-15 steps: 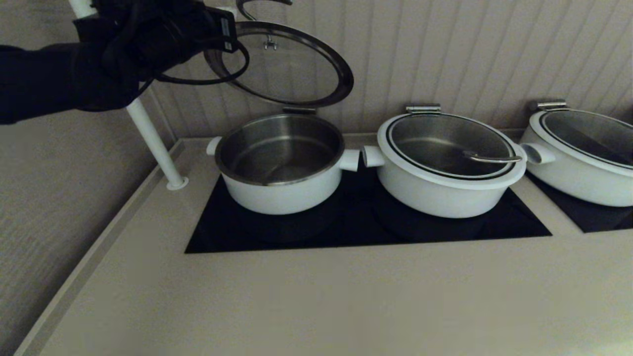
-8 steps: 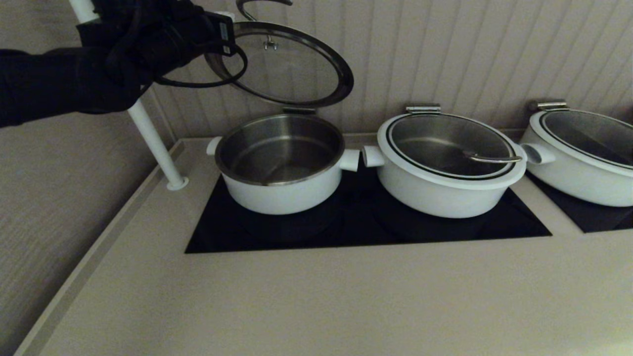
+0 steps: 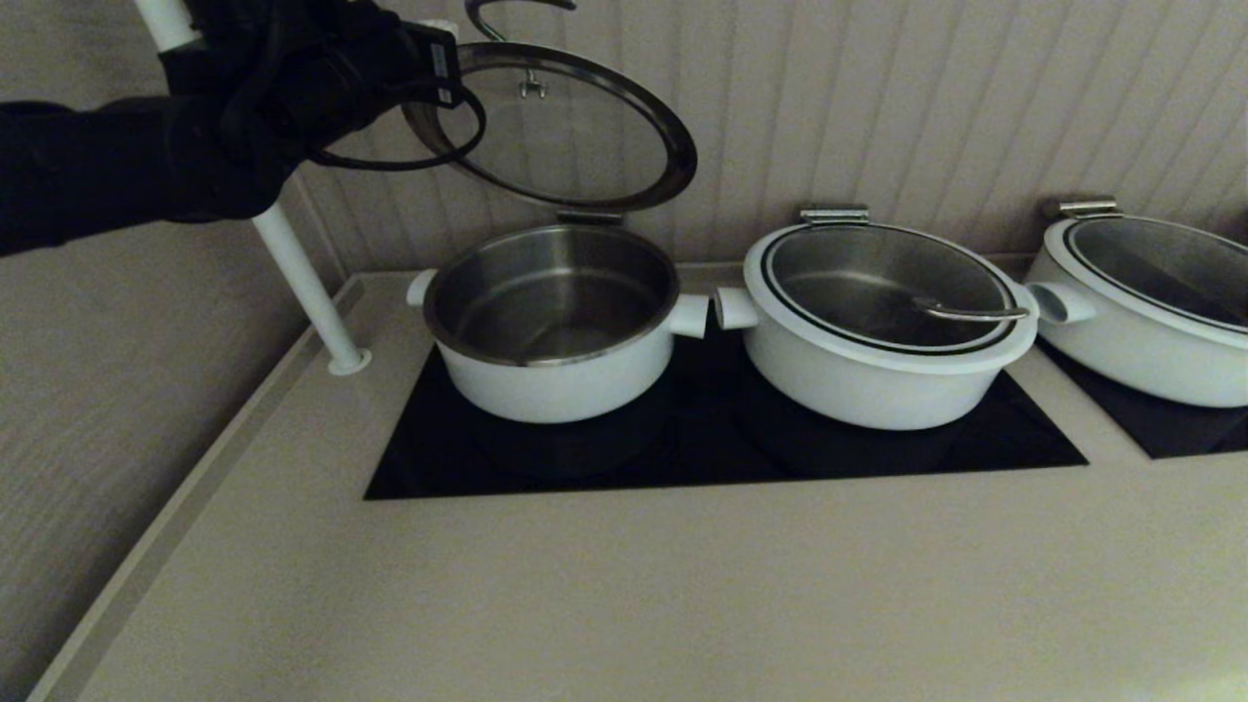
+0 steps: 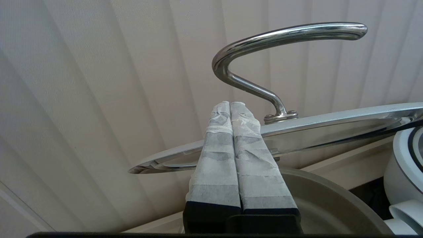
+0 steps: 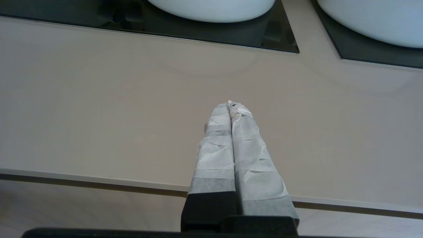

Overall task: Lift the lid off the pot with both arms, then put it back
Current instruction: Close the pot lid

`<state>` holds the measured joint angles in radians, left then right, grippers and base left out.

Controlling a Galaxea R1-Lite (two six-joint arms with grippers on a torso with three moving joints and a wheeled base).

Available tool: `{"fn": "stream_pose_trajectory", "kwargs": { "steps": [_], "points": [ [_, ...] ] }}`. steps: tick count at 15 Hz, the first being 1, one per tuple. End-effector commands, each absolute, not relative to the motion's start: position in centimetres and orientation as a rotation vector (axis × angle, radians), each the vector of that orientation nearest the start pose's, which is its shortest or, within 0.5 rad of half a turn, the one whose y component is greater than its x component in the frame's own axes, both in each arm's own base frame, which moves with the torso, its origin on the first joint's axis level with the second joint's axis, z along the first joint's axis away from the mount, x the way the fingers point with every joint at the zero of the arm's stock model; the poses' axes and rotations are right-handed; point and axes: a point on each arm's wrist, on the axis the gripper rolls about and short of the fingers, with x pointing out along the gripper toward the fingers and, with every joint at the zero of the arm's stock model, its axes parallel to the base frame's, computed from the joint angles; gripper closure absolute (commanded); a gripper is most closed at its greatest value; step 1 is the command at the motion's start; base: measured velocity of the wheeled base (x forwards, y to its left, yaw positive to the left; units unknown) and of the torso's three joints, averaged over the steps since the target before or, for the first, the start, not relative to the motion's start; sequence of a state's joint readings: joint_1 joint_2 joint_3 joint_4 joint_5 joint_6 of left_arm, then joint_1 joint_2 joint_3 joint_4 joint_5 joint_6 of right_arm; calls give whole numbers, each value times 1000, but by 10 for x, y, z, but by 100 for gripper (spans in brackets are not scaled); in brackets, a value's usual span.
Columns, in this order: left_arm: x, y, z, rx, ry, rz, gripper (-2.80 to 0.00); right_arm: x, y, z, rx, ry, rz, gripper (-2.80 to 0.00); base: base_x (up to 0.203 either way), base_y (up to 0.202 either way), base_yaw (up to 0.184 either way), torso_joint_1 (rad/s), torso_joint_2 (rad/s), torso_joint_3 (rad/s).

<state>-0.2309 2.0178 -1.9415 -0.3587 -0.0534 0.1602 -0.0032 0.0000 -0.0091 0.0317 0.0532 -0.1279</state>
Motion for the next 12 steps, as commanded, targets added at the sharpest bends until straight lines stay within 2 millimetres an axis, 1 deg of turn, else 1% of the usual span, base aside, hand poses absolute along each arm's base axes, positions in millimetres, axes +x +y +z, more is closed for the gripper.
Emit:
{"fn": "stream_pose_trajectory", "kwargs": {
  "steps": [1,5,12],
  "points": [
    [403,-96,354,137,-291,-260,0,-23,1,75,-128,21,52,0,0,0,0,0,0,0],
    [407,-97,349,138,-281,-260,0,-23,1,75,-128,20,52,0,0,0,0,0,0,0],
    [407,-94,349,139,-278,-253,0,-23,1,75,-128,20,52,0,0,0,0,0,0,0]
  ]
}}
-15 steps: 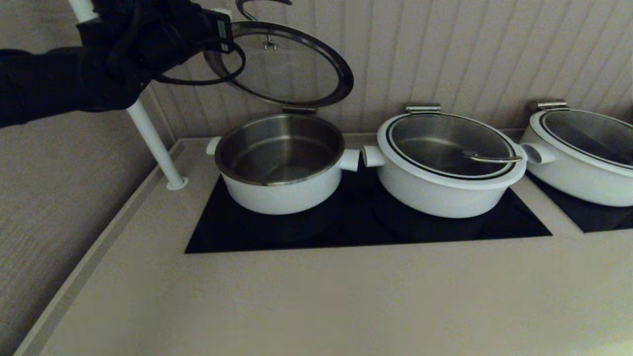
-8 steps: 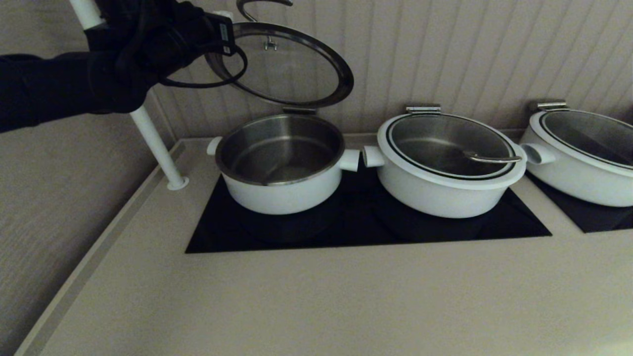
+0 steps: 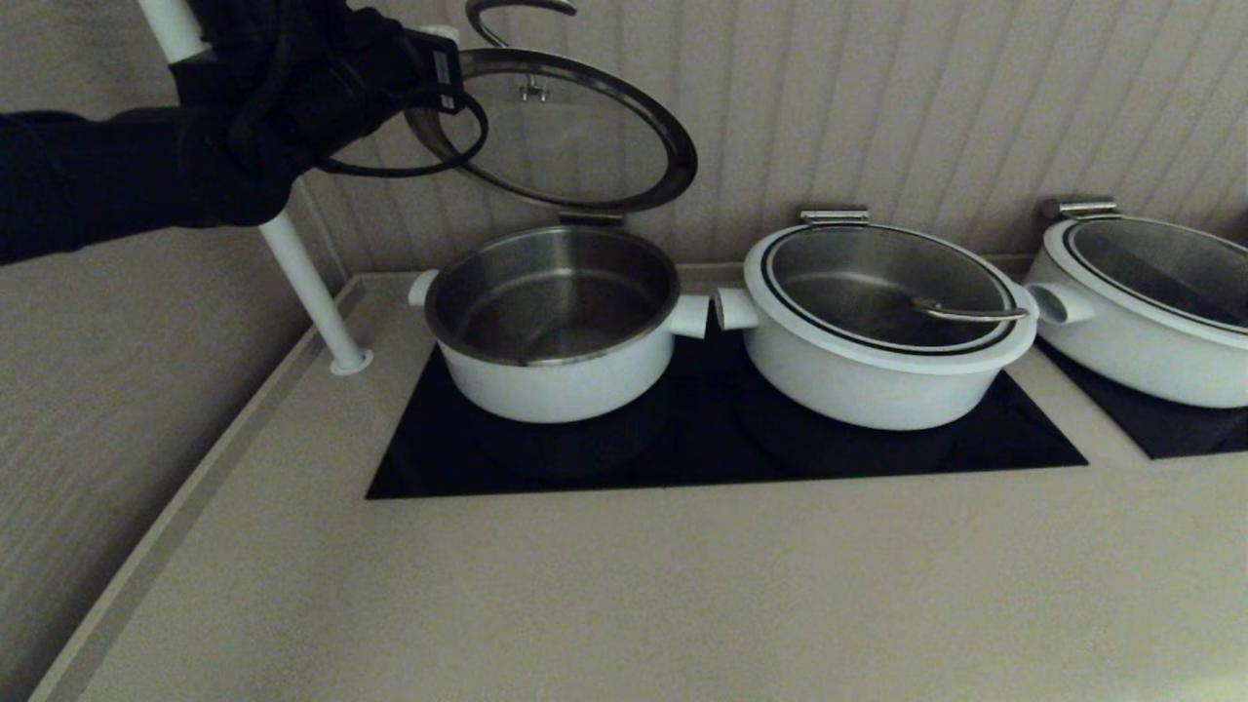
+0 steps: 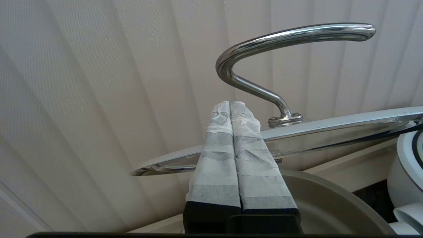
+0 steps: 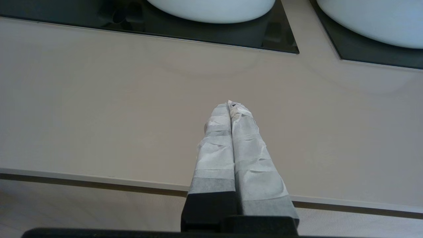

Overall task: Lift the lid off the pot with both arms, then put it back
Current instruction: Close the pot lid

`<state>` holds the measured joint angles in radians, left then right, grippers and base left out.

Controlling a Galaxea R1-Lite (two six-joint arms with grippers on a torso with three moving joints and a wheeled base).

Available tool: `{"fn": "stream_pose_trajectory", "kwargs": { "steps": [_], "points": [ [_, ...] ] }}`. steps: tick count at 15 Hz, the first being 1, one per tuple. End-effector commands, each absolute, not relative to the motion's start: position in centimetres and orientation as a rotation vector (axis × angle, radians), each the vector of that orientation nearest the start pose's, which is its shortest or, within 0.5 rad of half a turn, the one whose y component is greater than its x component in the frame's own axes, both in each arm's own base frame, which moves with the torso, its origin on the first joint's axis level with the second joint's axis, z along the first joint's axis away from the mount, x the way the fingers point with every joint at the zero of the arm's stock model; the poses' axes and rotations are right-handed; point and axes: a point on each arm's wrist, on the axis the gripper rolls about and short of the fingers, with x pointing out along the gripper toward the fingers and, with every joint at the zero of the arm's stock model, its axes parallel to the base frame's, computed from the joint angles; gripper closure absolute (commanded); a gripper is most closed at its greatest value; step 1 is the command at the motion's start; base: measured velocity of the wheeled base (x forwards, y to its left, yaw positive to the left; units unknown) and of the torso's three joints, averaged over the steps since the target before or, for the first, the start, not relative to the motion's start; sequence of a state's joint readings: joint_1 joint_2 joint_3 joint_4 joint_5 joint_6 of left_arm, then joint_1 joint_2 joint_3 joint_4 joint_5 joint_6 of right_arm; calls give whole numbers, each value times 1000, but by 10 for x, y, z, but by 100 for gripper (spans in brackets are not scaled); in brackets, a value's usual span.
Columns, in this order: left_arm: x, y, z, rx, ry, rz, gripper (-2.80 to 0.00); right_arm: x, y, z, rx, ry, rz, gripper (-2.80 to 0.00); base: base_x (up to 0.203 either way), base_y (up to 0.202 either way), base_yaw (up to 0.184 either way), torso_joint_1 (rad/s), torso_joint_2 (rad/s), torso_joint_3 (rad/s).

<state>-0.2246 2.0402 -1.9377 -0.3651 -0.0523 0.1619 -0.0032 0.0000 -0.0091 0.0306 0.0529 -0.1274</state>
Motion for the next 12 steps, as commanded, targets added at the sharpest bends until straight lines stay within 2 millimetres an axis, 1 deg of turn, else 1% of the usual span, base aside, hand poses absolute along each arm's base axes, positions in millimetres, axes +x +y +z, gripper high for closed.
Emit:
{"fn": "stream_pose_trajectory", "kwargs": {
  "steps": [1,7,12],
  "points": [
    [407,-94,349,138,-278,-252,0,-23,1,75,-128,20,52,0,0,0,0,0,0,0],
    [403,-92,350,139,-269,-251,0,-23,1,75,-128,20,52,0,0,0,0,0,0,0],
    [398,-91,343,146,-232,-254,0,-23,1,75,-128,20,52,0,0,0,0,0,0,0]
  ]
}}
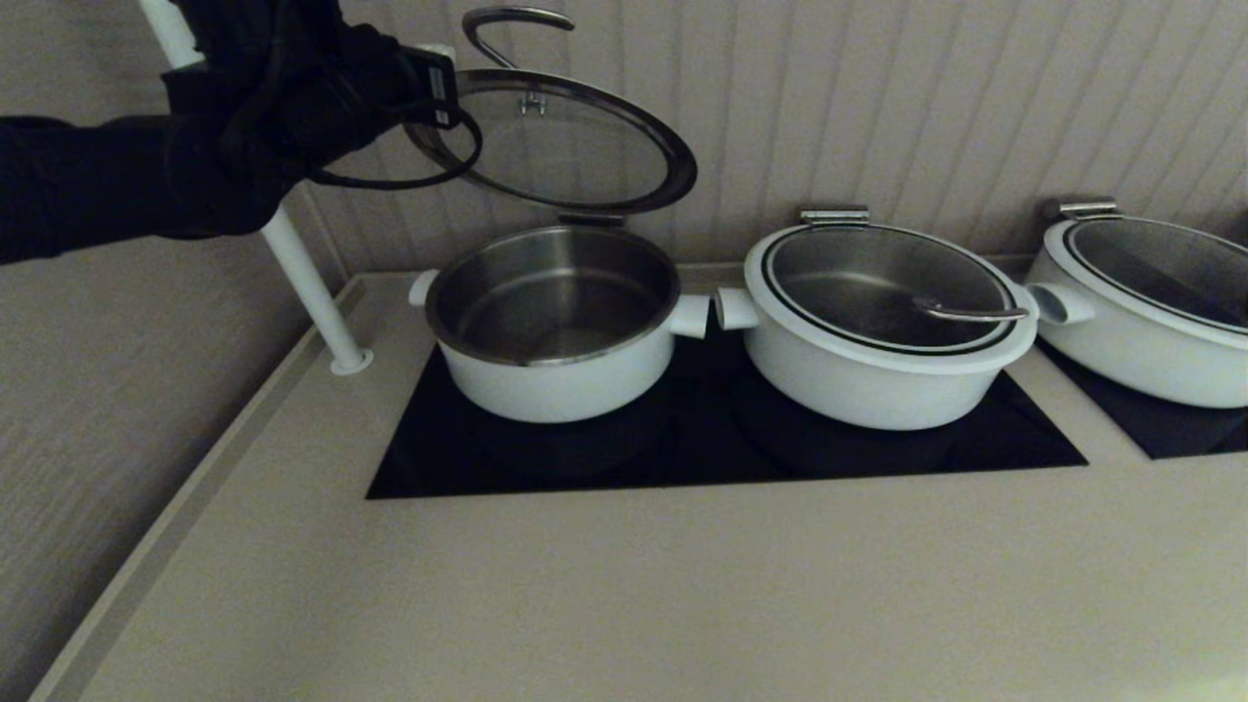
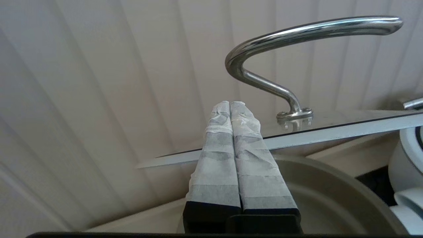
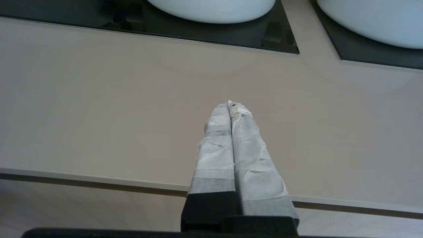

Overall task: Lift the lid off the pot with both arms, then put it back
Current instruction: Close the pot lid

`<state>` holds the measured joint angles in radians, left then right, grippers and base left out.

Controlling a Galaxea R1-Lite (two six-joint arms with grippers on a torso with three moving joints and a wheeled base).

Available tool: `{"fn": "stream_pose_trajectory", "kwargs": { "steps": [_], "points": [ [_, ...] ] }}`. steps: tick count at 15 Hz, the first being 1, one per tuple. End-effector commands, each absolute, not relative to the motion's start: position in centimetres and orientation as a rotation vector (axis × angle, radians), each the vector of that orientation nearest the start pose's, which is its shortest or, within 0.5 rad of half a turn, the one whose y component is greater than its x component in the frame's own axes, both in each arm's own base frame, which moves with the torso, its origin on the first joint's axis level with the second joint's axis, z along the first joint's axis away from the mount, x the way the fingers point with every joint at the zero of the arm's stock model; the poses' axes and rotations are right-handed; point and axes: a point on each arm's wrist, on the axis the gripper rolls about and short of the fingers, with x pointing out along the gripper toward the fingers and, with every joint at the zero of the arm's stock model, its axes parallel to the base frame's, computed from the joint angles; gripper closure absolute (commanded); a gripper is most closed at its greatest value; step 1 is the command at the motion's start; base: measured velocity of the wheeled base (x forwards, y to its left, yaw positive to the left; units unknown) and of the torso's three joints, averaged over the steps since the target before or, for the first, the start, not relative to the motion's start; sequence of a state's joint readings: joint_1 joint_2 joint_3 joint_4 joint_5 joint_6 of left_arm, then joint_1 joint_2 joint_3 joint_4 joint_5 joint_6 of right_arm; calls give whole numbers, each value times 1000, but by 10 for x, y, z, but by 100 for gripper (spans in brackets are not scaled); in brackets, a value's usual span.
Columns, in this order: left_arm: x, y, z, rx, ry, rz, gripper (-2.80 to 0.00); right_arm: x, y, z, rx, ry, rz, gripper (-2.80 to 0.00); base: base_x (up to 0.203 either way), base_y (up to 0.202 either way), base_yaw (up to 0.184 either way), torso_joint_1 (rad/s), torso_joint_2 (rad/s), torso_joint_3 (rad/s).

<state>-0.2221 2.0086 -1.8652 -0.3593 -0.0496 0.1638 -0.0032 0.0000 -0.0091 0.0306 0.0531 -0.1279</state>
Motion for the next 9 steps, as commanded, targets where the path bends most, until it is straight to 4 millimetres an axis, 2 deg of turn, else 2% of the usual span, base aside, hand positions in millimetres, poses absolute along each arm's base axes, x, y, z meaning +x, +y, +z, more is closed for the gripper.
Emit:
{"fn": "stream_pose_trajectory", "kwargs": {
  "steps": [1,9],
  "points": [
    [396,-91,341,147,-225,-255,0,-23,1,75,-128,20,52,0,0,0,0,0,0,0],
    [388,-89,328,157,-163,-260,0,-23,1,75,-128,21,52,0,0,0,0,0,0,0]
  ]
}}
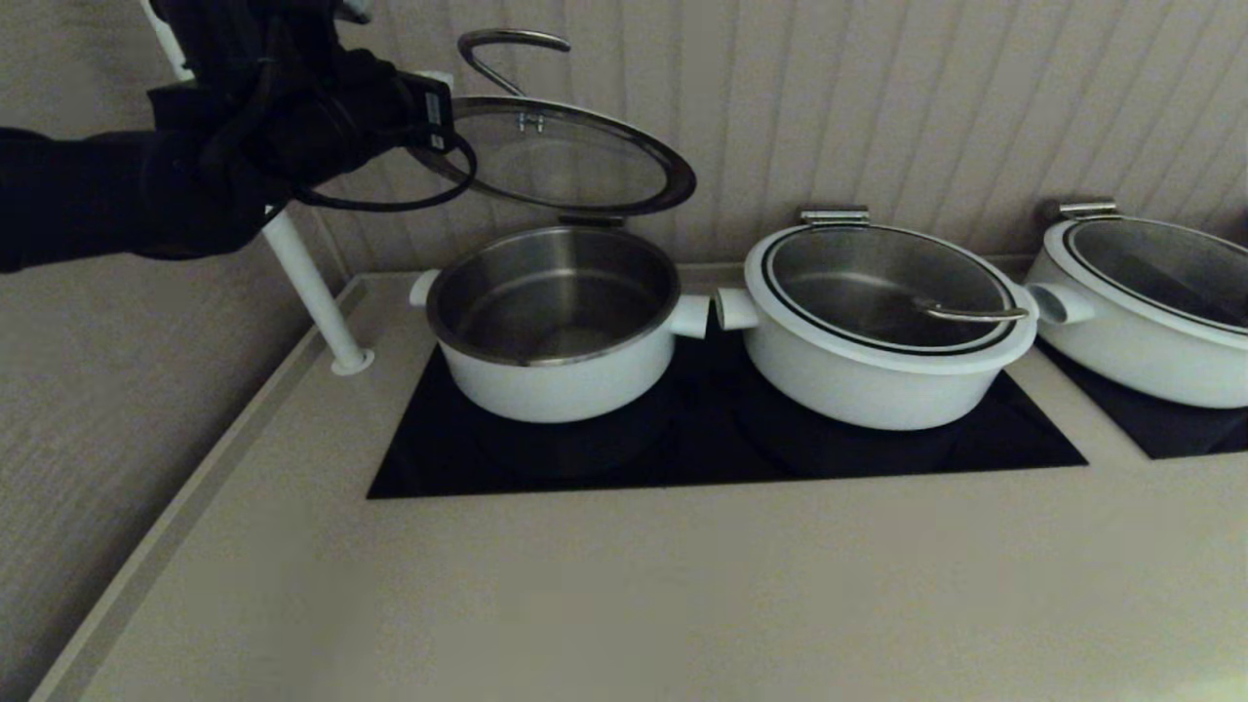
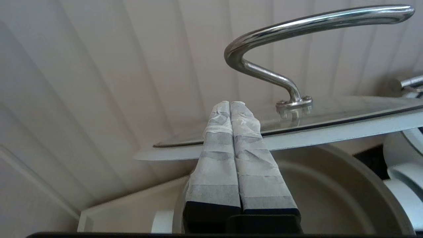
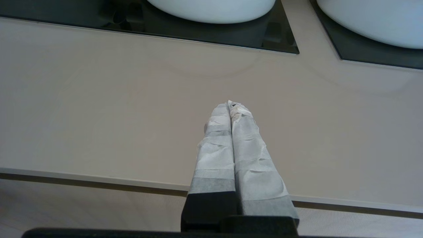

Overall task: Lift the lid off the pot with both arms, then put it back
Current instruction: Close the pot lid

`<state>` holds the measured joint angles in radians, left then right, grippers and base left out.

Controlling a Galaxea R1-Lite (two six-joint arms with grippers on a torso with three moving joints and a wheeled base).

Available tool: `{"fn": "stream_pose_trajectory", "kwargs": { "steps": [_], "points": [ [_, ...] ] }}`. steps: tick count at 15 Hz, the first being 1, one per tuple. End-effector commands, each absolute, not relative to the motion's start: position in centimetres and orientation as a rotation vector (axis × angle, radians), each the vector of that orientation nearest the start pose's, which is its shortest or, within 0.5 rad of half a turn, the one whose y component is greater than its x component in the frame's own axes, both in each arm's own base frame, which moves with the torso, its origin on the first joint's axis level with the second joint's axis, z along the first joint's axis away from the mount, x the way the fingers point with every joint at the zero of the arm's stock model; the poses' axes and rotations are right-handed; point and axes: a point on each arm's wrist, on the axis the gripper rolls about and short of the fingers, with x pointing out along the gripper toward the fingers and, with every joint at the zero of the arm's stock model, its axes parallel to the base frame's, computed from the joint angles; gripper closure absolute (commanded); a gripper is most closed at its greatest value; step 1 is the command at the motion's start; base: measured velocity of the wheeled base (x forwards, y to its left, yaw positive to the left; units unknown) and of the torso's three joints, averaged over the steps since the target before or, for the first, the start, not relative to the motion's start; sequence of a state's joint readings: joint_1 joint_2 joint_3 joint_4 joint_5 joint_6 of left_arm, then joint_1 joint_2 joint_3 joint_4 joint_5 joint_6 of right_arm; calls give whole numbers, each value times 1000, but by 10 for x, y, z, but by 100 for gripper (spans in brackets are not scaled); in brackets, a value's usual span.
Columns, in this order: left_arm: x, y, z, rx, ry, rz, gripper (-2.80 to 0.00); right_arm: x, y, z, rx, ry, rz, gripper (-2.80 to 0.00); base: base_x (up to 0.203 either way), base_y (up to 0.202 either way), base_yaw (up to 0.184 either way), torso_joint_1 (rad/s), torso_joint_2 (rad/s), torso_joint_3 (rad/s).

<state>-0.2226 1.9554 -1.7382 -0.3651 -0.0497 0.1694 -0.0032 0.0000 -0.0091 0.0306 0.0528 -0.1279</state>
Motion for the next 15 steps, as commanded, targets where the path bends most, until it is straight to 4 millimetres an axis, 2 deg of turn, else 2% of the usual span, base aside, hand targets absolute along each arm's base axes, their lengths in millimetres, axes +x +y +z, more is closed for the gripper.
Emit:
{"fn": "stream_pose_trajectory", "kwargs": {
  "steps": [1,15],
  "points": [
    [387,-89,326,157,-155,-262,0,-23,1,75,-128,21,52,0,0,0,0,0,0,0],
    [370,-85,307,165,-66,-269,0,-23,1,75,-128,21,52,0,0,0,0,0,0,0]
  ]
}}
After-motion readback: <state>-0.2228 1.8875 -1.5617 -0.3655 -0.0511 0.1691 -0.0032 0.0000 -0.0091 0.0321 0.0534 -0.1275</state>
